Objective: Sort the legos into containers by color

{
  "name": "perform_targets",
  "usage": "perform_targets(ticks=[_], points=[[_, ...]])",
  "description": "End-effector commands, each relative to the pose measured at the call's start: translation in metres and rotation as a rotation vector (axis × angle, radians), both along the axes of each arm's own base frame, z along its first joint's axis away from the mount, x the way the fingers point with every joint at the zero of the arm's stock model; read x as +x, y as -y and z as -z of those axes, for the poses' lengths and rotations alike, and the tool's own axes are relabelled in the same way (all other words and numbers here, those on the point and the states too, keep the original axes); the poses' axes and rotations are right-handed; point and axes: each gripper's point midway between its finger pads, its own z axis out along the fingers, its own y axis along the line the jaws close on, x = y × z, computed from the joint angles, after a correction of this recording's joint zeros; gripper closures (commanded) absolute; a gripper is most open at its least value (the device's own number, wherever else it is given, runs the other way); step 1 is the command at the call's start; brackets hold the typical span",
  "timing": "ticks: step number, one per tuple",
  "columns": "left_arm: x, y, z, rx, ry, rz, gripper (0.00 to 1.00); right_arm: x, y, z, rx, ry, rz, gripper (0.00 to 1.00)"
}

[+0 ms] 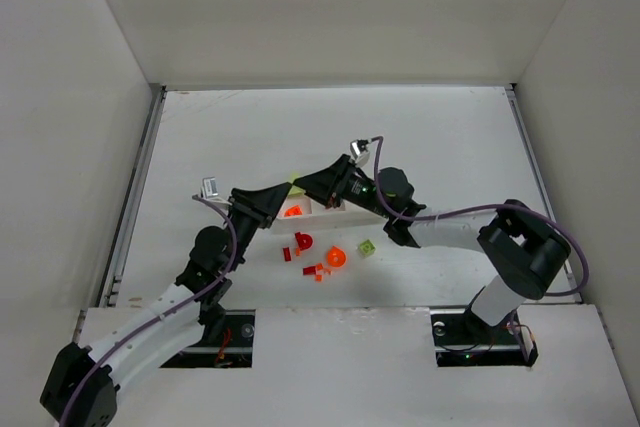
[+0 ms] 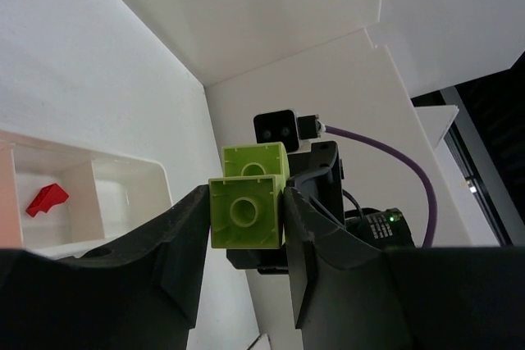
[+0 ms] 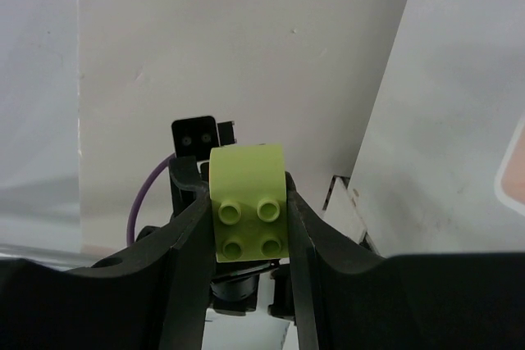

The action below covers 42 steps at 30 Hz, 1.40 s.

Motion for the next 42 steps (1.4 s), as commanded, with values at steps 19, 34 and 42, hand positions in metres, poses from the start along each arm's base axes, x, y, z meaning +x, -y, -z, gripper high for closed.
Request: perform_targets(ticks=[19, 34, 42], points=[[0.001, -0.013, -0.01, 0.043, 0.056, 0.013, 0.85, 0.019, 0.085, 0.025, -0.144, 0.075, 0.167, 0.71], [0.011, 0.076, -0.004, 0.364, 0.076, 0.129, 0.82, 0.066, 0.176, 0.103, -0.983, 0.151, 0.569, 0.7], [0.02, 0.098, 0.003, 0.447, 0.072, 0.146, 0.82, 0.078, 0.17, 0.117, -1.028, 0.157, 0.563, 0.67]])
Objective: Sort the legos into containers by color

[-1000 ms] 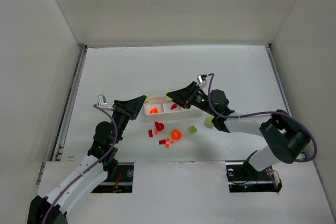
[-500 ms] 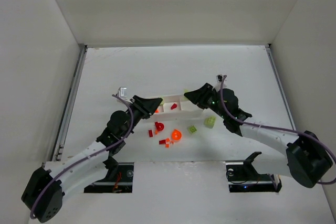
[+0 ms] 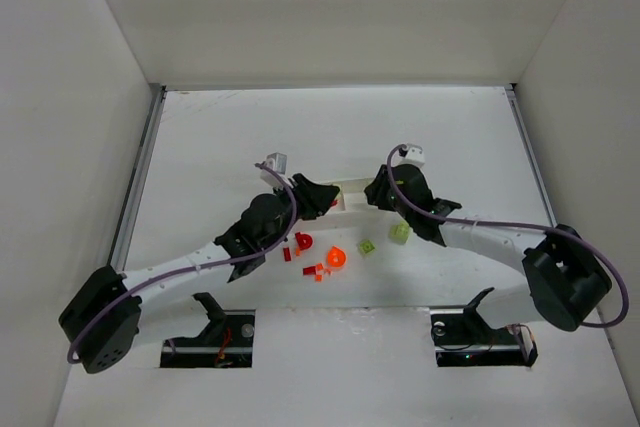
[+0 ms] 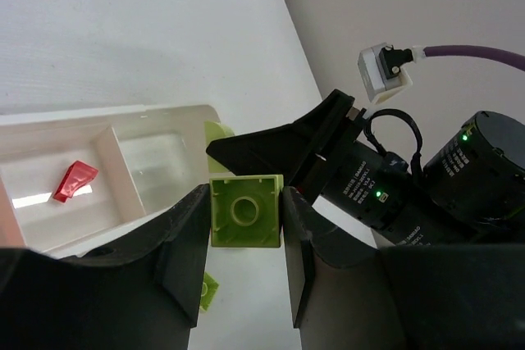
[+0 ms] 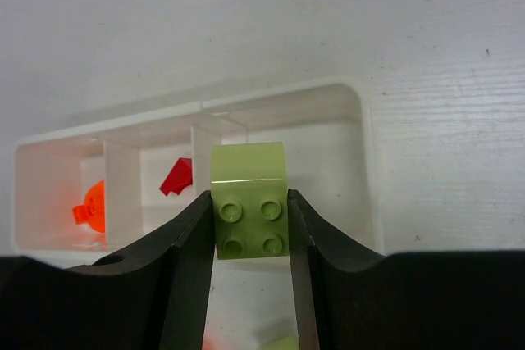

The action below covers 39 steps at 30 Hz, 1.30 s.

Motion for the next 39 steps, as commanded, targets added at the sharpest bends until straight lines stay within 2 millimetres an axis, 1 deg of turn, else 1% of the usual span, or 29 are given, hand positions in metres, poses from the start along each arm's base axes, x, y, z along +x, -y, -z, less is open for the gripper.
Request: perform_targets(ticks=[1, 2, 3, 6, 8, 12, 13, 16, 18, 20, 25, 26, 27, 29, 31, 32, 36, 37, 39], points=[[0.01, 0.008, -0.03, -0.01, 0.081, -0.013, 0.82, 0.015, -0.005, -0.022, -0.014, 0.07, 0.012, 0.66], [0.013, 0.011, -0.027, 0.004, 0.079, -0.011, 0.82, 0.016, -0.005, -0.022, -0.015, 0.075, 0.012, 0.64], [0.015, 0.014, -0.026, 0.012, 0.077, -0.01, 0.82, 0.017, -0.004, -0.023, -0.013, 0.081, 0.016, 0.59], [0.021, 0.023, -0.022, 0.032, 0.066, -0.008, 0.82, 0.016, 0.0, -0.031, 0.007, 0.118, 0.033, 0.42], [0.025, 0.029, -0.018, 0.056, 0.067, -0.001, 0.82, 0.014, 0.002, -0.034, 0.017, 0.129, 0.032, 0.39], [0.033, 0.042, -0.012, 0.087, 0.061, 0.007, 0.81, 0.008, 0.014, -0.042, 0.043, 0.159, 0.054, 0.38], [0.036, 0.046, -0.008, 0.1, 0.059, 0.01, 0.81, 0.008, 0.02, -0.044, 0.049, 0.167, 0.073, 0.39], [0.043, 0.058, 0.003, 0.143, 0.041, 0.023, 0.81, 0.004, 0.04, -0.05, 0.086, 0.197, 0.14, 0.46], [0.046, 0.069, 0.014, 0.188, 0.029, 0.044, 0.81, 0.002, 0.055, -0.053, 0.114, 0.214, 0.186, 0.56], [0.049, 0.078, 0.03, 0.249, 0.02, 0.057, 0.8, 0.0, 0.064, -0.054, 0.133, 0.22, 0.206, 0.6], [0.058, 0.1, 0.055, 0.392, 0.021, 0.093, 0.79, -0.002, 0.067, -0.059, 0.161, 0.229, 0.204, 0.59], [0.059, 0.102, 0.059, 0.417, 0.023, 0.094, 0.79, -0.002, 0.067, -0.06, 0.163, 0.233, 0.207, 0.57], [0.061, 0.103, 0.061, 0.436, 0.026, 0.089, 0.79, -0.003, 0.069, -0.061, 0.166, 0.238, 0.21, 0.51], [0.063, 0.106, 0.065, 0.467, 0.038, 0.083, 0.78, -0.004, 0.071, -0.064, 0.165, 0.248, 0.213, 0.45], [0.064, 0.108, 0.07, 0.49, 0.042, 0.082, 0.74, -0.004, 0.074, -0.064, 0.166, 0.252, 0.221, 0.4], [0.064, 0.108, 0.071, 0.496, 0.043, 0.082, 0.71, -0.003, 0.075, -0.064, 0.166, 0.253, 0.224, 0.39], [0.065, 0.104, 0.077, 0.515, 0.04, 0.061, 0.51, -0.004, 0.075, -0.063, 0.167, 0.25, 0.225, 0.38], [0.065, 0.103, 0.076, 0.514, 0.041, 0.059, 0.47, -0.003, 0.075, -0.062, 0.159, 0.245, 0.225, 0.38], [0.063, 0.1, 0.07, 0.505, 0.048, 0.055, 0.45, -0.003, 0.075, -0.06, 0.156, 0.24, 0.225, 0.38]])
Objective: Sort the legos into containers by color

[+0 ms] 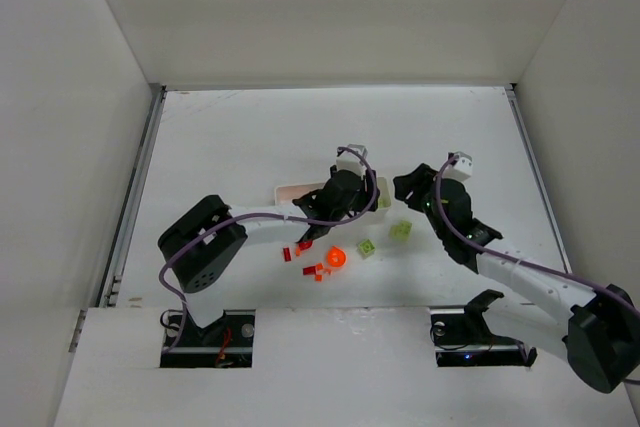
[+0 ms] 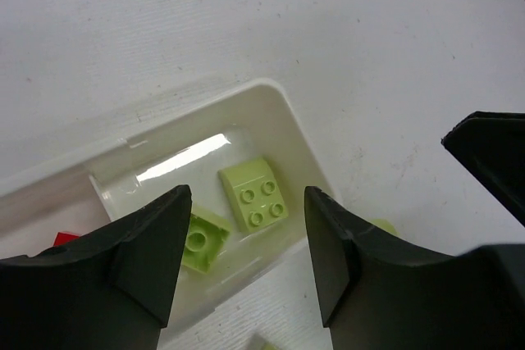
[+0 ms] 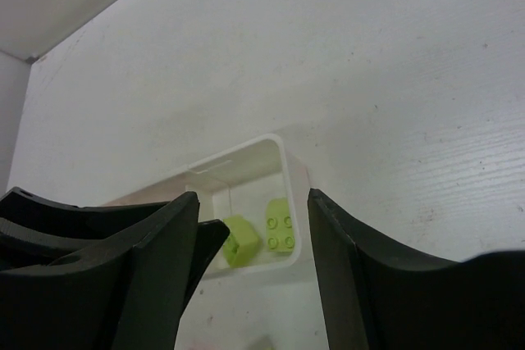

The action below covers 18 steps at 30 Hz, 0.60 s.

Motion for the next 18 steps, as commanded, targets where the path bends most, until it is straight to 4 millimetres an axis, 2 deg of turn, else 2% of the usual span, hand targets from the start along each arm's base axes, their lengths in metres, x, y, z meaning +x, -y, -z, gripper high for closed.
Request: perform_targets(ticks=[1, 5, 9, 12, 14, 16, 18], points=[[0.006, 0.0, -0.035, -0.043, 0.073, -0.017, 0.45, 0.006, 0.002, -0.01, 0.022, 0.041, 0.021, 0.39], [0.001, -0.015, -0.059, -0.089, 0.103, -0.03, 0.45, 0.002, -0.004, -0.006, 0.013, 0.023, 0.004, 0.51], [-0.003, -0.048, -0.079, -0.133, 0.128, -0.072, 0.46, -0.026, -0.034, 0.015, -0.051, -0.042, -0.124, 0.52], [-0.007, -0.078, -0.083, -0.157, 0.136, -0.115, 0.46, -0.057, -0.058, 0.042, -0.136, -0.119, -0.241, 0.43], [-0.012, -0.101, -0.081, -0.174, 0.134, -0.151, 0.46, -0.074, -0.069, 0.057, -0.173, -0.16, -0.301, 0.32], [-0.017, -0.126, -0.074, -0.185, 0.127, -0.195, 0.46, -0.084, -0.076, 0.067, -0.19, -0.185, -0.326, 0.25], [-0.021, -0.15, -0.067, -0.194, 0.123, -0.239, 0.45, -0.088, -0.079, 0.077, -0.215, -0.211, -0.336, 0.24]])
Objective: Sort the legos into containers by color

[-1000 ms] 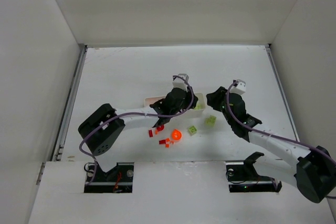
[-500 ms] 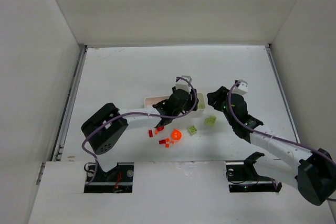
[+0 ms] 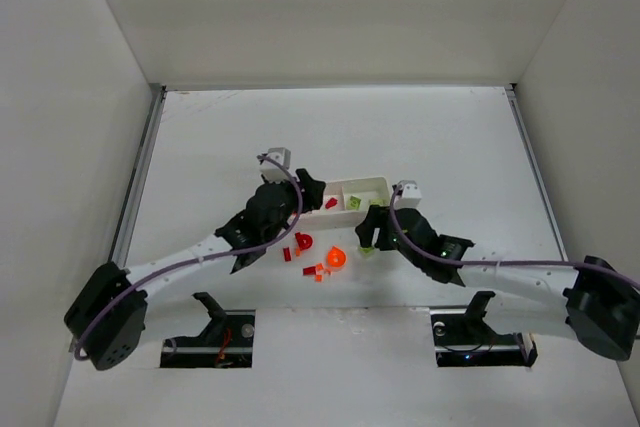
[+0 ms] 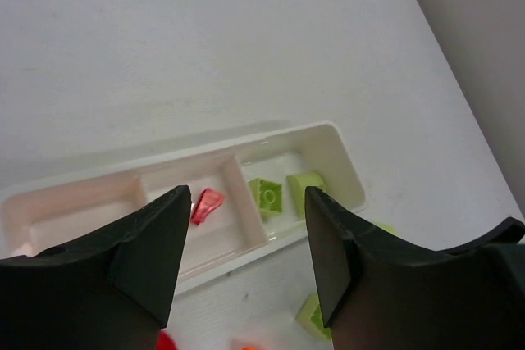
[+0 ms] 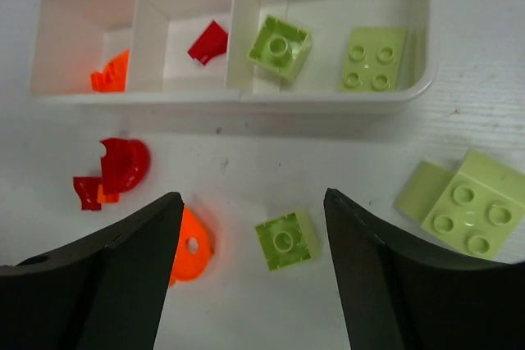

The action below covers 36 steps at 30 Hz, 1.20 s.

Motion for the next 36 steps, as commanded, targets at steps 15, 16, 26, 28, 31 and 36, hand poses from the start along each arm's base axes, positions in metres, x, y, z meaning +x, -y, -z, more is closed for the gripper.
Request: perform_targets(ticks=[15, 16, 26, 28, 31, 36], points=[[-0.029, -0.125, 0.06, -0.068, -0.084, -0.261, 0.45, -0.017, -0.022, 0.064, -0.3, -0.169, -0.099, 0.56], [-0.03, -0.126, 0.063, -0.065, -0.089, -0.263, 0.45, -0.016, -0.021, 0.063, -0.312, -0.167, -0.093, 0.66], [-0.042, -0.13, 0.078, -0.049, -0.124, -0.264, 0.46, -0.005, -0.028, 0.002, -0.238, -0.061, -0.081, 0.78], [-0.043, -0.132, 0.078, -0.058, -0.124, -0.27, 0.46, 0.001, -0.03, -0.019, -0.199, -0.017, -0.084, 0.78], [-0.044, -0.129, 0.078, -0.064, -0.129, -0.26, 0.46, 0.027, -0.024, -0.05, -0.16, 0.048, -0.041, 0.76], [-0.053, -0.117, 0.08, -0.049, -0.15, -0.21, 0.53, 0.085, -0.01, -0.061, -0.14, 0.094, 0.059, 0.75]])
